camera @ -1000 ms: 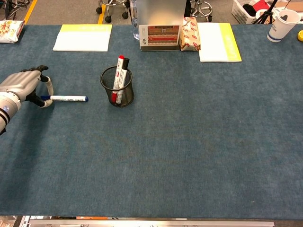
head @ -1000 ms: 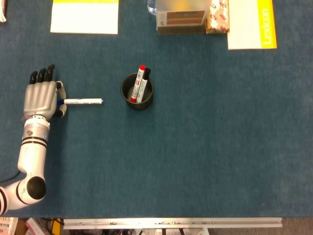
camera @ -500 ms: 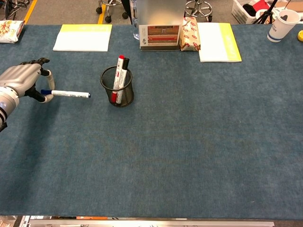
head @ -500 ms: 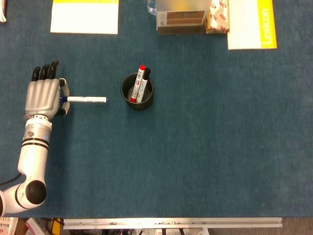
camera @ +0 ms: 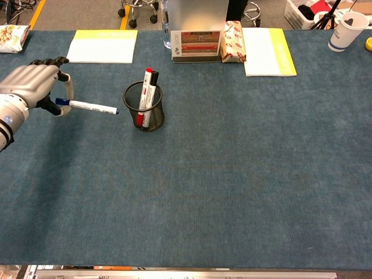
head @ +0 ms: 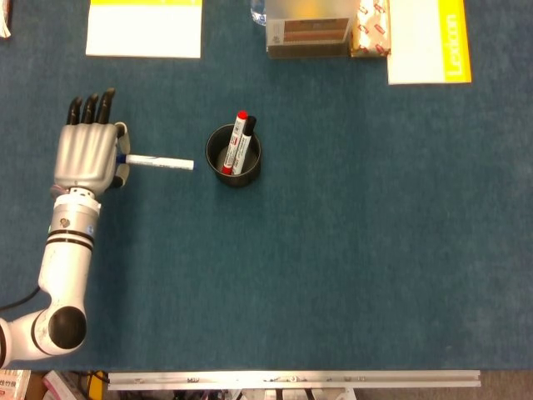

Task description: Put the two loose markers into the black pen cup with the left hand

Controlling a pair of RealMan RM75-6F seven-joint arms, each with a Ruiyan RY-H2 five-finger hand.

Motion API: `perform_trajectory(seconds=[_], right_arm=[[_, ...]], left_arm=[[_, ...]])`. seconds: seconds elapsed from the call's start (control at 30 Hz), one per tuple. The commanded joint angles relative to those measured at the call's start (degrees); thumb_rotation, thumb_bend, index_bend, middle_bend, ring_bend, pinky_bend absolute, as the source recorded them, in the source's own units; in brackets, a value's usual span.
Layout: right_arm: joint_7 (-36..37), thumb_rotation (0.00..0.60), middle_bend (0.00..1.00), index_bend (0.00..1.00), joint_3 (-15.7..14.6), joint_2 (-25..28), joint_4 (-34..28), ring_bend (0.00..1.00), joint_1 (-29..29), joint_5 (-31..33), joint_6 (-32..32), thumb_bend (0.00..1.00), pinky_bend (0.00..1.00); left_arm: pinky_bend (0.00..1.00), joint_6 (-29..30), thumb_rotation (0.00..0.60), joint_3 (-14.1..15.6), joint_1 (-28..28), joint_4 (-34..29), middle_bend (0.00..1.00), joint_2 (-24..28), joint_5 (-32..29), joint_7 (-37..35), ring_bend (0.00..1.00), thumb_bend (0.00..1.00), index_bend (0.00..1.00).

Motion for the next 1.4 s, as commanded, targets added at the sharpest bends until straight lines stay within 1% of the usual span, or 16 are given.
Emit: perform_trajectory(seconds=[0.03, 0.63, 1.03, 1.4], right_arm=[[-0.01, 0.6, 0.39, 0.48, 0.02, -0.01, 0.03, 0.42, 0.01, 0.05, -0.02, 0.12, 0.44], [-0.08, 0.6, 0.39, 0.48, -0.07, -0.01, -0.1, 0.42, -0.02, -0.15, 0.06, 0.12, 0.44], [-0.15, 0.6, 0.39, 0.48, -0.11, 0.02, -0.17, 0.42, -0.01, -0.11, -0.04, 0.12, 0.44], [-0.31, 0.6, 0.39, 0.48, -0.12, -0.03, -0.17, 0.42, 0.01, 0.01, -0.13, 0.12, 0.44]], left_arm=[[0.01, 0.52, 0.6, -0.27, -0.59, -0.87, 0.0, 0.19, -0.25, 0.95, 0.0, 0.3, 0.62], [0.01, 4.63, 0.6, -1.29, -3.12, -6.77, 0.0, 1.81, 0.07, 6.02, 0.0, 0.31, 0.62], [0.01, 6.34, 0.6, -1.98, -4.63, -7.96, 0.0, 2.24, 0.01, 7.98, 0.0, 0.3, 0.62], [0.01, 8.64, 0.6, -1.89, -4.73, -10.01, 0.0, 4.31, -0.09, 9.77, 0.0, 0.3, 0.62]])
